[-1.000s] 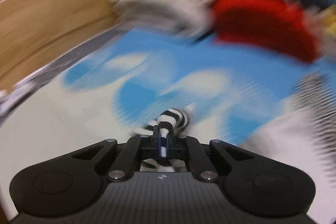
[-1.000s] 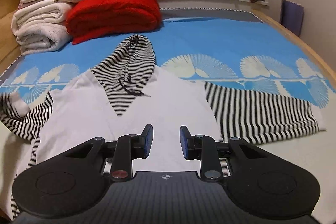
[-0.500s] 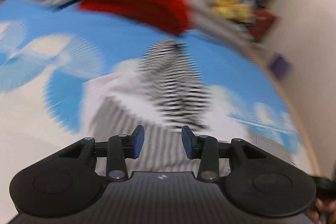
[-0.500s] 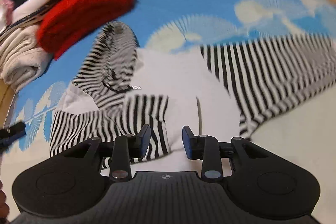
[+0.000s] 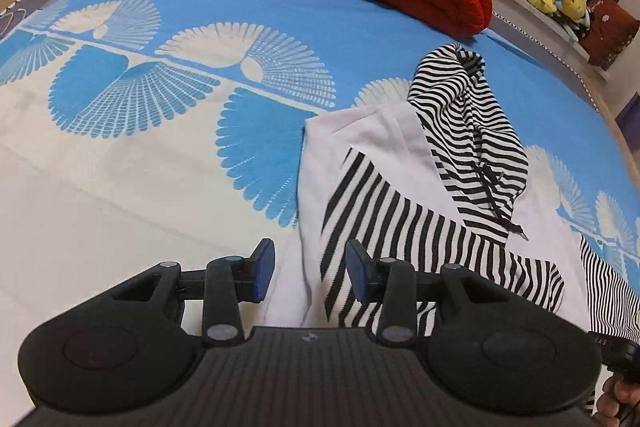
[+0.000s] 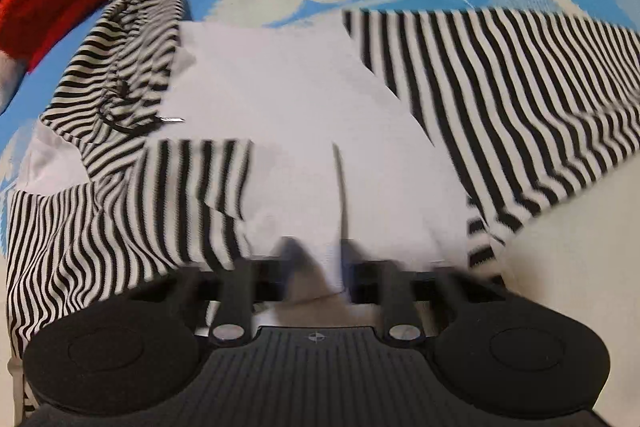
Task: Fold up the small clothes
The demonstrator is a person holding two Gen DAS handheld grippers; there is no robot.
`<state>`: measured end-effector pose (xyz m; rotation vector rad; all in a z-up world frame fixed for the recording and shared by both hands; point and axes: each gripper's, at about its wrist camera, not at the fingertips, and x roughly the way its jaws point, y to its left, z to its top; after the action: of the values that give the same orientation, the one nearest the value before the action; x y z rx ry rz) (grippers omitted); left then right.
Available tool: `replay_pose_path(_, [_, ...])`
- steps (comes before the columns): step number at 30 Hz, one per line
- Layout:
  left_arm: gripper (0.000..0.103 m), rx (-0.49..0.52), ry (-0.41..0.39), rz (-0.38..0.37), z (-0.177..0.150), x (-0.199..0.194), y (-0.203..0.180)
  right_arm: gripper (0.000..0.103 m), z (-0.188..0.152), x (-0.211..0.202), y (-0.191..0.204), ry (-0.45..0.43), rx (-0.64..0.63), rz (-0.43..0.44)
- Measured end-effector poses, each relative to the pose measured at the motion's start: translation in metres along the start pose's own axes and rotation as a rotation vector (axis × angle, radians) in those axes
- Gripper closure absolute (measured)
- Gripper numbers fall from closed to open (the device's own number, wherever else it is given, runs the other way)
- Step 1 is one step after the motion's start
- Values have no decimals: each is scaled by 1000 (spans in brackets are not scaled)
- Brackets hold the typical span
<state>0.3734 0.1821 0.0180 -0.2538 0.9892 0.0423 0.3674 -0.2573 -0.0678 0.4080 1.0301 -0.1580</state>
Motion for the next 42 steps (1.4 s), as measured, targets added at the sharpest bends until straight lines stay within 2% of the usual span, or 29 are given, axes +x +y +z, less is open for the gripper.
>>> replay_pose_path(2, [60,-10,-2,-17,-1,-4,0,98,1,-17,7,-83,-1,19])
replay_pose_path(5, [60,0,-23,-56,0,-9,-6,99,10,-68,20,-306,-20,148])
replay_pose_path(7, [60,27,-20,-87,-4,-10,-14,99,15,-92,24,-411,-80,144])
replay_pose_path(8, [60,41,-11,-99,-7,-9,-18,98,18,-89,21,-394,-86,116])
replay_pose_path(9, [60,60,0,-114,-10,-7,-23,98,22,-80,17,-340,-77,89])
replay_pose_path(11, [60,129,50,-148,-20,1,-36,97,27,-42,-1,-127,-23,23])
replay_pose_path(13, [62,230,131,-179,-34,15,-49,97,26,-25,-17,-38,53,-26])
replay_pose_path(14, [64,271,165,-166,-42,21,-53,95,26,-28,-20,-57,62,-50])
replay_pose_path(16, [74,324,231,-96,-55,38,-56,93,28,-44,-15,-140,21,-39])
replay_pose_path(18, [75,353,275,-44,-64,49,-56,93,27,-55,-9,-199,-9,32])
replay_pose_path(19, [75,368,285,-31,-66,52,-57,93,27,-53,-7,-189,-16,78])
replay_pose_path(20, [75,387,284,-23,-67,51,-59,93,24,-47,-7,-156,-27,105])
replay_pose_path(21, [75,400,274,-18,-68,48,-61,93,21,-34,-7,-86,-37,103])
replay_pose_path(24, [75,379,229,-51,-63,40,-67,93,8,5,-21,123,-2,43])
replay_pose_path(26, [75,380,250,-37,-68,46,-68,93,6,5,-27,111,18,57])
replay_pose_path(29, [75,450,270,33,-74,53,-77,91,7,-13,-20,61,-33,27])
replay_pose_path(32, [72,445,216,20,-67,37,-86,88,9,-33,-30,13,-9,50])
replay_pose_path(35, [61,423,145,4,-59,14,-96,78,15,-43,-36,-31,-43,35])
replay_pose_path(39, [49,423,59,7,-56,-12,-114,77,21,-61,-36,-98,-110,50])
replay_pose_path(42, [49,426,39,15,-59,-19,-125,77,22,-78,-41,-144,-151,62])
